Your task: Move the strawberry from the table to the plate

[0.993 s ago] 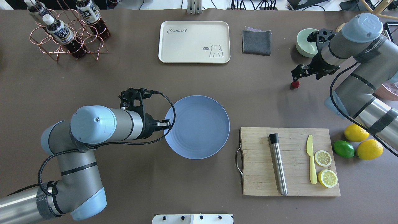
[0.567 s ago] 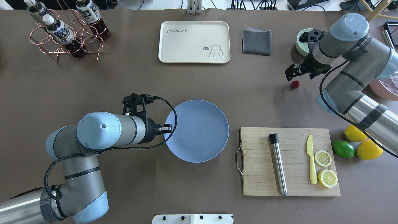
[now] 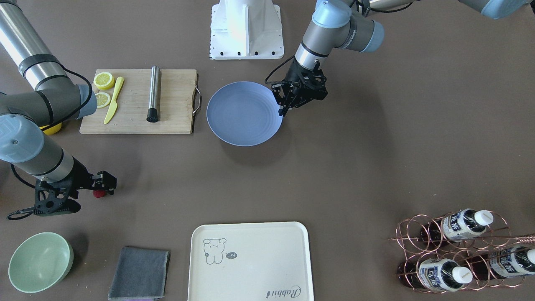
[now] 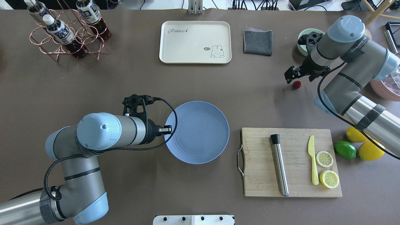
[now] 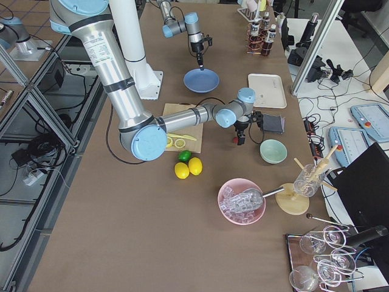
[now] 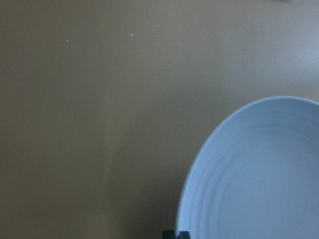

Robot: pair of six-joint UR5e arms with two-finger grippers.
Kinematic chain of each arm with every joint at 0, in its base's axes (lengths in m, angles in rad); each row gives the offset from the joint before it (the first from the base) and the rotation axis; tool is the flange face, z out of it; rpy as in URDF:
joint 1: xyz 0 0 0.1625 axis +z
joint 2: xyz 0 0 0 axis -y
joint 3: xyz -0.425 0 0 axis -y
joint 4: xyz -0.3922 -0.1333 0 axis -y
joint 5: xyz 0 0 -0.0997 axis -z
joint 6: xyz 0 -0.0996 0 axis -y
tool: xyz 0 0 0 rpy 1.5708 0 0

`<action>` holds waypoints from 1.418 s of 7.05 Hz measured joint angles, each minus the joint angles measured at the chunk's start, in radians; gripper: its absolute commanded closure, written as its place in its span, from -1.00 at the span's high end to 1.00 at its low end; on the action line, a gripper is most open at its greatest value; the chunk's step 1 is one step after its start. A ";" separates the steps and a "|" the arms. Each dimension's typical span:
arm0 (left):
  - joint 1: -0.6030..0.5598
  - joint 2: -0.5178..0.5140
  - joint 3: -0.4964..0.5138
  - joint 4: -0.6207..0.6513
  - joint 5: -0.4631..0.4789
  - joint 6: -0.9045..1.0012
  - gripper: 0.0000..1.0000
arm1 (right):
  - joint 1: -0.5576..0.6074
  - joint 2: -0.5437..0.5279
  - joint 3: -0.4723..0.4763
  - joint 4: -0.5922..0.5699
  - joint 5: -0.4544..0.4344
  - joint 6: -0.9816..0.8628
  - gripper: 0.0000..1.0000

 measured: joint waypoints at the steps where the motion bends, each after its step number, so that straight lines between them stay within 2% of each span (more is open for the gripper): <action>1: -0.001 0.002 0.000 0.000 -0.001 0.001 -1.00 | -0.002 -0.001 -0.002 0.000 0.001 0.001 0.73; 2: -0.002 0.003 0.001 0.001 -0.001 0.001 0.79 | -0.004 -0.001 -0.004 0.000 0.001 0.001 0.17; 3: -0.003 0.005 0.003 0.001 0.001 0.002 0.95 | -0.005 -0.001 -0.006 0.000 0.001 0.001 -0.24; 5: 0.005 0.009 0.014 -0.001 0.042 0.002 0.95 | -0.007 -0.003 -0.007 0.005 0.002 0.001 -0.36; 7: 0.019 0.006 0.018 -0.004 0.064 0.000 0.95 | -0.008 -0.006 -0.007 0.016 0.001 0.001 -0.95; 10: 0.015 0.005 0.015 -0.005 0.065 0.001 0.95 | -0.009 0.007 -0.006 0.020 0.002 0.000 -1.00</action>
